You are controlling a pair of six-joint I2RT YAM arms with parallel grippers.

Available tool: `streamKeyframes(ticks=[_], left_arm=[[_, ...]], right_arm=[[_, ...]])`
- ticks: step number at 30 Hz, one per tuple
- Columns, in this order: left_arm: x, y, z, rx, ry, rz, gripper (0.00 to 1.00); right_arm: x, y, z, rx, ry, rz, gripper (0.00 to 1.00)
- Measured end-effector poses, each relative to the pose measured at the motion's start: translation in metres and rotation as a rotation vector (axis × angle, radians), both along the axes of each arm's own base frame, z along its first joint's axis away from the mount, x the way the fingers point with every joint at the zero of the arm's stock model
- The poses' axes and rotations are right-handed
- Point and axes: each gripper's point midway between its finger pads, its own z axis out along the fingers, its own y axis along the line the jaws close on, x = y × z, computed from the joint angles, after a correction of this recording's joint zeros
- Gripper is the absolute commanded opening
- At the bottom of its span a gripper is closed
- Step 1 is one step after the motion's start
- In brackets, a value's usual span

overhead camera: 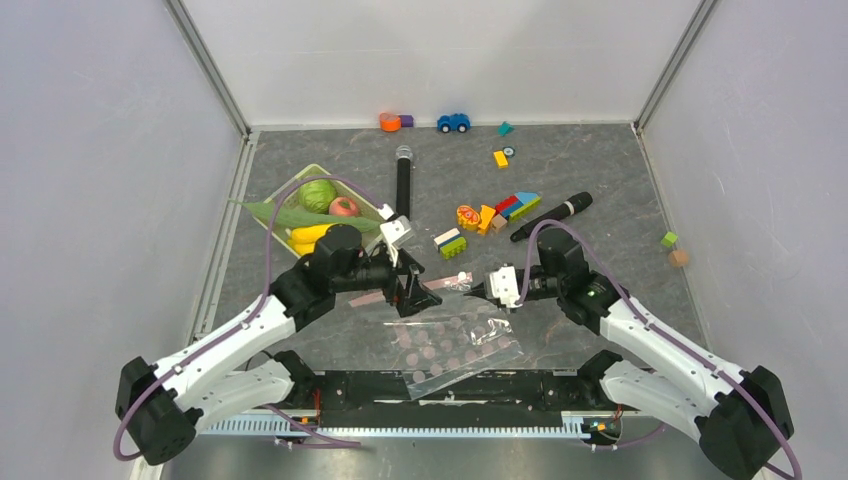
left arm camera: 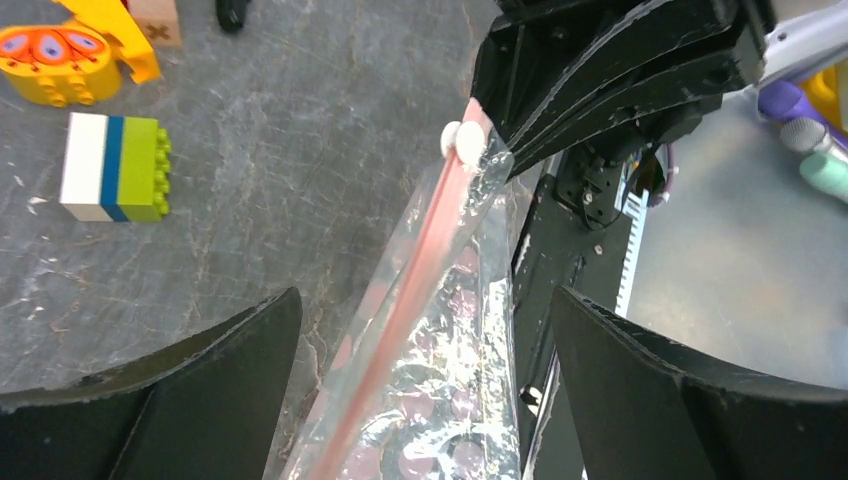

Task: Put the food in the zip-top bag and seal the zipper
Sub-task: Pick up the zipper food storage bag at the center of the board, then unzip the zipper food storage bag at the center of the board.

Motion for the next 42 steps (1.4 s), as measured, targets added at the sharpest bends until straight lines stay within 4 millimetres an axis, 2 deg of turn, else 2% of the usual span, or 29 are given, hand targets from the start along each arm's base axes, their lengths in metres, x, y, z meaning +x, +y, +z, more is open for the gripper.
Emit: streamKeyframes(ticks=[2,5,11,13,14,15,16,17,18,21,23,25,30,33,37,42], left_arm=[[-0.003,-0.003,-0.008,0.016,0.019,-0.034,0.98],[-0.009,-0.008,-0.013,0.019,0.039,-0.087,0.86],[-0.019,-0.021,-0.020,-0.002,0.084,-0.193,0.46],[-0.020,-0.024,-0.024,-0.001,0.101,-0.214,0.27],[-0.020,-0.025,-0.026,-0.002,0.106,-0.221,0.12],[-0.020,-0.026,-0.028,-0.002,0.112,-0.229,0.03],[-0.021,-0.027,-0.029,-0.001,0.119,-0.235,0.02],[-0.021,-0.027,-0.029,-0.001,0.119,-0.238,0.02],[-0.021,-0.028,-0.029,-0.005,0.116,-0.241,0.02],[-0.021,-0.028,-0.025,-0.016,0.088,-0.249,0.02],[-0.023,-0.025,-0.022,-0.022,0.052,-0.261,0.02],[-0.026,-0.023,-0.019,-0.028,-0.005,-0.286,0.02],[-0.037,-0.015,-0.012,-0.022,-0.134,-0.376,0.02],[-0.038,-0.012,-0.015,0.004,-0.159,-0.394,0.02],[-0.038,-0.009,-0.016,0.035,-0.183,-0.406,0.02],[-0.037,-0.009,-0.009,0.040,-0.214,-0.416,0.02]], right_arm=[[-0.005,0.000,0.000,0.000,-0.006,0.023,0.00],[-0.008,-0.001,-0.001,-0.004,0.000,0.037,0.00],[-0.010,-0.002,-0.002,-0.008,0.010,0.042,0.00],[-0.011,-0.002,-0.001,-0.005,0.008,0.044,0.00],[-0.011,-0.002,-0.001,-0.003,0.007,0.045,0.00],[-0.012,-0.002,0.000,0.000,0.007,0.044,0.07],[-0.012,-0.002,0.001,0.002,0.008,0.042,0.20],[-0.011,-0.002,0.003,0.006,0.016,0.035,0.38],[-0.010,-0.002,0.003,0.008,0.037,0.018,0.50],[-0.001,-0.002,0.008,0.024,0.113,-0.075,0.74],[0.002,-0.002,0.011,0.050,0.156,-0.125,0.85],[-0.001,-0.004,0.010,0.079,0.191,-0.157,0.91],[-0.015,-0.013,0.006,0.161,0.247,-0.192,0.93],[-0.019,-0.012,0.018,0.228,0.275,-0.196,0.91],[-0.024,-0.007,0.036,0.293,0.335,-0.174,0.83],[-0.026,-0.001,0.033,0.287,0.440,-0.161,0.78]])
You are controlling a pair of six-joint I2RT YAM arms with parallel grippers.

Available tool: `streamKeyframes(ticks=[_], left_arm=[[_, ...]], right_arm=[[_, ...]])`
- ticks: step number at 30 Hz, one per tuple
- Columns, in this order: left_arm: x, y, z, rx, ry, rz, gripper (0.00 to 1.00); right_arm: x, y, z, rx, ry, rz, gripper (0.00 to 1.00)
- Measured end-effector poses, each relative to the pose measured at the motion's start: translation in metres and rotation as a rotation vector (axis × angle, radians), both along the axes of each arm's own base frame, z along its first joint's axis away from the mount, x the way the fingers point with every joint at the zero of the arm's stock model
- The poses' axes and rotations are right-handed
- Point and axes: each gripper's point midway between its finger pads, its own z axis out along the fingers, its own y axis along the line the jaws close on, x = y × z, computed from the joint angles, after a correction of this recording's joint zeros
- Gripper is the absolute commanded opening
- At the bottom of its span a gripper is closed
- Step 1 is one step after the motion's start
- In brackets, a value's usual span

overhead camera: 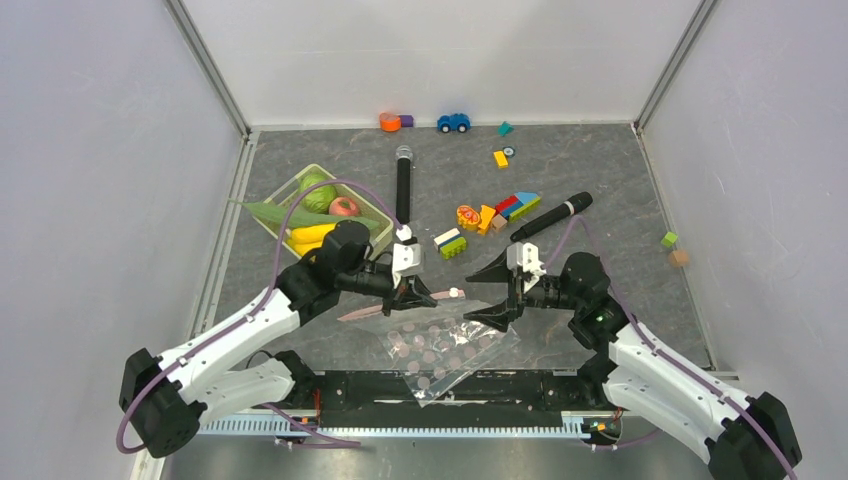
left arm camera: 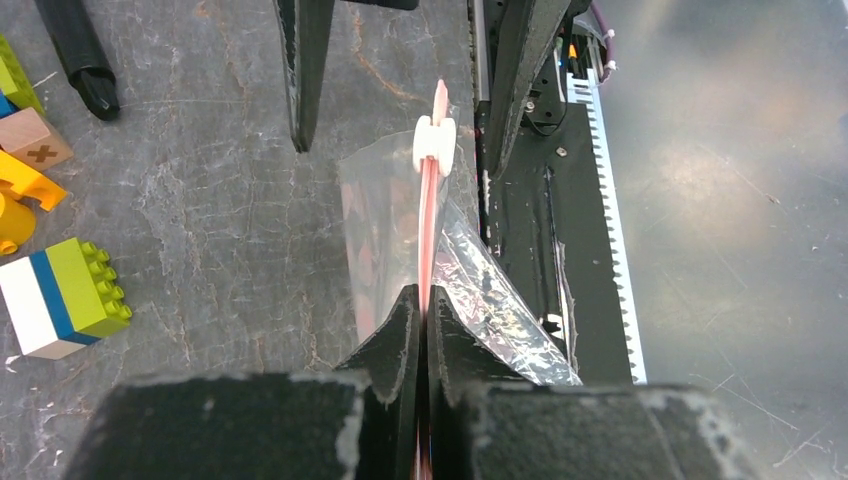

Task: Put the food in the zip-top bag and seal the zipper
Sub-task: Unzip the zipper food storage bag at the center of the board.

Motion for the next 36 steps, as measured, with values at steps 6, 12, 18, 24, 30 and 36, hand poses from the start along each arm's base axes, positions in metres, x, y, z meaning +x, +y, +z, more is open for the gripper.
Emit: streamKeyframes(ticks=[6,12,18,24,30,36], left_arm=[[0.006,-0.004,0.003,0.016,-0.008,0.040,0.02],[0.035,-0.008,0.006,0.055,0.030,0.320,0.02],[0.075,0.002,0.023,0.016,0.118,0.708,0.02],[0.099,0.006,0.042,-0.046,0.173,1.033,0.02],[0.111,-0.008,0.045,-0.071,0.193,1.211,0.02],[0.115,-0.016,0.030,-0.052,0.180,1.320,0.02]], right_arm=[[-0.002,0.002,0.001,0.011,0.044,0.012,0.84],[0.019,-0.006,0.016,0.026,0.020,-0.140,0.95],[0.052,-0.032,0.042,0.107,0.002,-0.423,0.97],[0.066,-0.037,0.033,0.137,0.168,-0.531,0.95],[0.058,-0.016,0.017,0.155,0.343,-0.463,0.94],[0.038,0.004,0.003,0.164,0.454,-0.386,0.93]])
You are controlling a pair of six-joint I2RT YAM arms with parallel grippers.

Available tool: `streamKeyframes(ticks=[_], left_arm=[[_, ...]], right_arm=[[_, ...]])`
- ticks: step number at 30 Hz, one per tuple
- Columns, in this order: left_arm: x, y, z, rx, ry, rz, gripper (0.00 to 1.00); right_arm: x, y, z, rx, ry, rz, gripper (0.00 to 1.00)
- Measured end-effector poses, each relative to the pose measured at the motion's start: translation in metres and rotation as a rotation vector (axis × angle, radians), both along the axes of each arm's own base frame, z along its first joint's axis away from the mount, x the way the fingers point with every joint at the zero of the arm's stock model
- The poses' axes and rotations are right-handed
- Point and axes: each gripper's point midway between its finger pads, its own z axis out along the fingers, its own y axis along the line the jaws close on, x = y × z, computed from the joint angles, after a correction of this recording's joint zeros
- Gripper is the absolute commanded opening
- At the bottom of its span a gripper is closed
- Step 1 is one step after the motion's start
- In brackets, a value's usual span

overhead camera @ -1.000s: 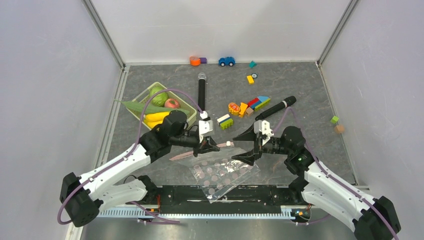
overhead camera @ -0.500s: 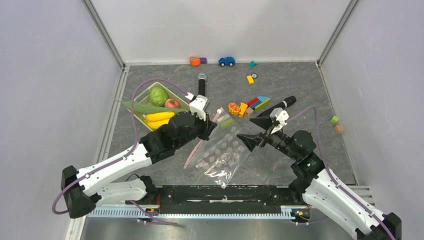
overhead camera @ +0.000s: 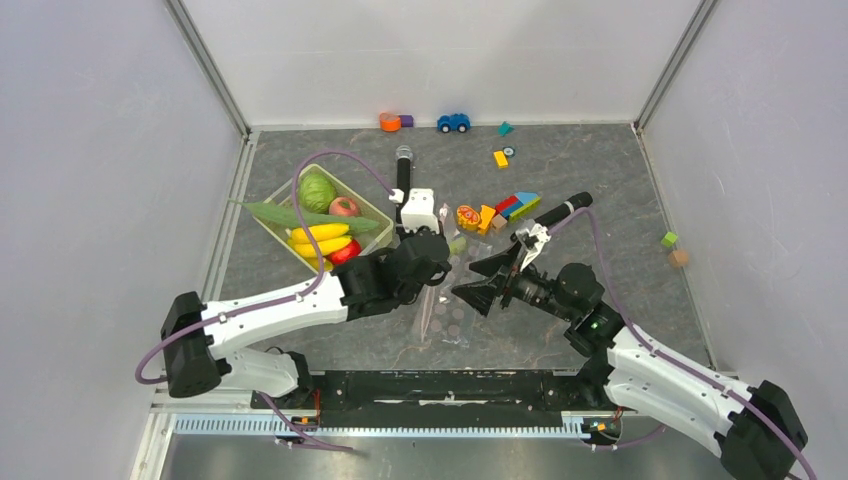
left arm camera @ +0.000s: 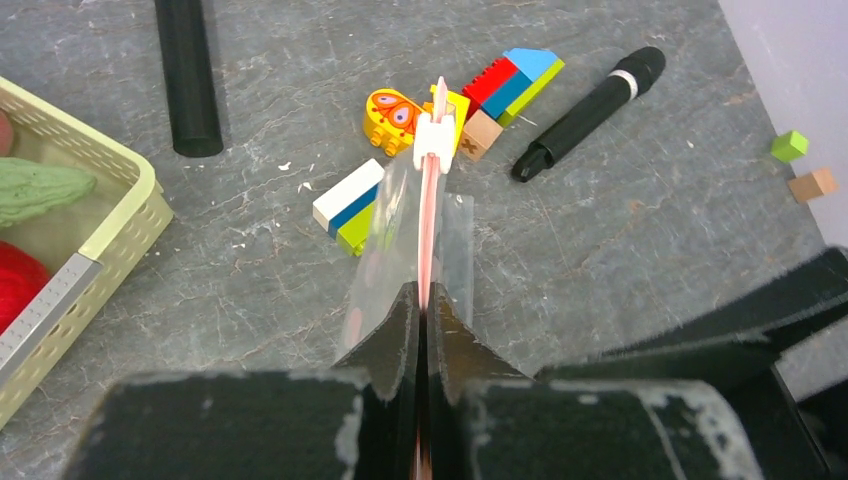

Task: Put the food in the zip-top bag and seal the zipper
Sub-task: Unzip the zipper food storage bag at the center of the board.

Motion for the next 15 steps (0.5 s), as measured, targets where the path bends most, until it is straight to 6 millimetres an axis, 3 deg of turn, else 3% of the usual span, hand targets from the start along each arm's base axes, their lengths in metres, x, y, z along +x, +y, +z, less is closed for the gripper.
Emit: streamKeyframes(ticks=[6,15], left_arm=[[0.006,-0.002,-0.008,-0.006,0.002,0.066,0.02],[0.010,-0.007,-0.005,-0.033,-0.013,0.104,0.02]], right_arm=[[-0.012,0.012,0.006,0.059,0.026,-0.018,0.93],[-0.019,0.025,-0.021,0.014,0.093,-0.081,0.92]])
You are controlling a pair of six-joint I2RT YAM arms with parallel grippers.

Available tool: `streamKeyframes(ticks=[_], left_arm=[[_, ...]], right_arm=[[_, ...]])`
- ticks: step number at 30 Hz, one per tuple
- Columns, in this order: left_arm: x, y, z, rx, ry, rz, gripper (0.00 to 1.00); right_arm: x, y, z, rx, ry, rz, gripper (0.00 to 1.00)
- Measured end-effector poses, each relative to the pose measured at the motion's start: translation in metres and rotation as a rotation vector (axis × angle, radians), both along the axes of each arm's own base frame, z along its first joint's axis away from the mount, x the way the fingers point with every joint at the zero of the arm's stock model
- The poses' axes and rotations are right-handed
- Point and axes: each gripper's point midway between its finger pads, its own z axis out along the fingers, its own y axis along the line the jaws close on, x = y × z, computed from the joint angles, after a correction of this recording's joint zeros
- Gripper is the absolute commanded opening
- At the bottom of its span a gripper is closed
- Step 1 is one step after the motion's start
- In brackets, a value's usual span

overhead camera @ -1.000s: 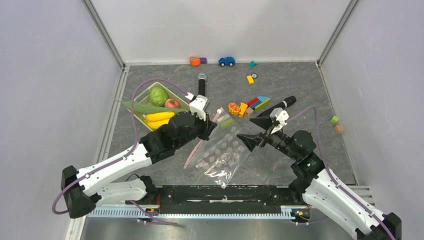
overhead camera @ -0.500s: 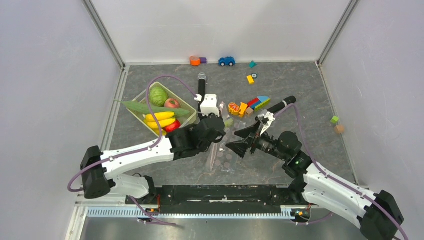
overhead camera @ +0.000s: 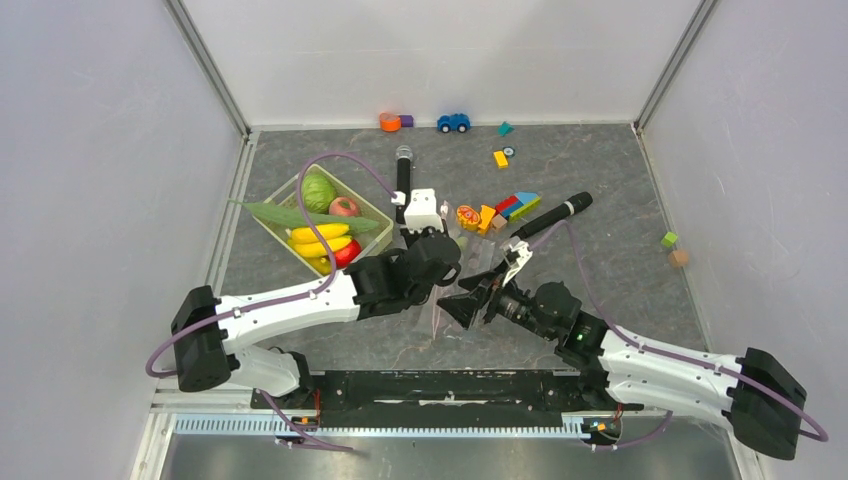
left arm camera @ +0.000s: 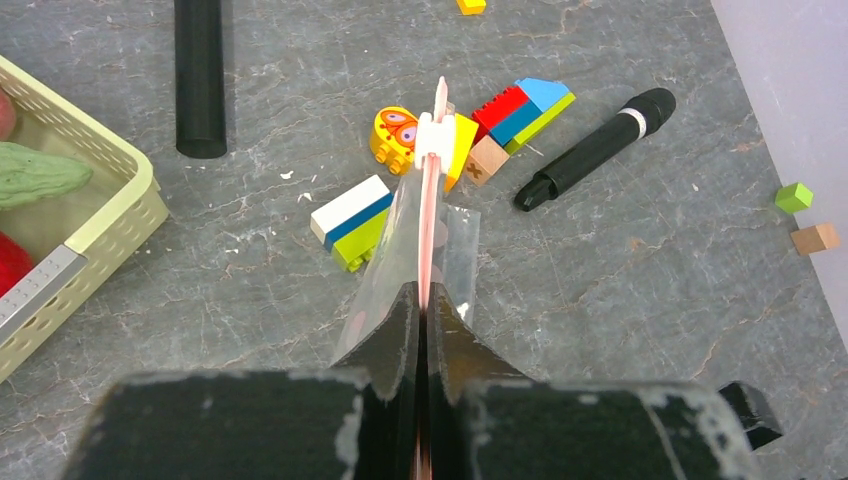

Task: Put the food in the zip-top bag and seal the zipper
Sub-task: Unzip the zipper food storage bag at the center of the board.

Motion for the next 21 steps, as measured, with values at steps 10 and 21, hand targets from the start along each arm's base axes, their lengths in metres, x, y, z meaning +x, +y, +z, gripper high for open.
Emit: streamKeyframes(ticks=[10,21], left_arm=[[-0.001,-0.003,-0.002,0.003,-0.002,-0.001,0.02],[-0.006,-0.006,-0.002,0.004,-0.004,-0.013,0.02]], right_arm=[[0.006,-0.002,-0.022,-0.082,0.033,-0.093,0.89],[0.022,-0.014,-0.038,-0.188,0.053,-0.230,0.65]])
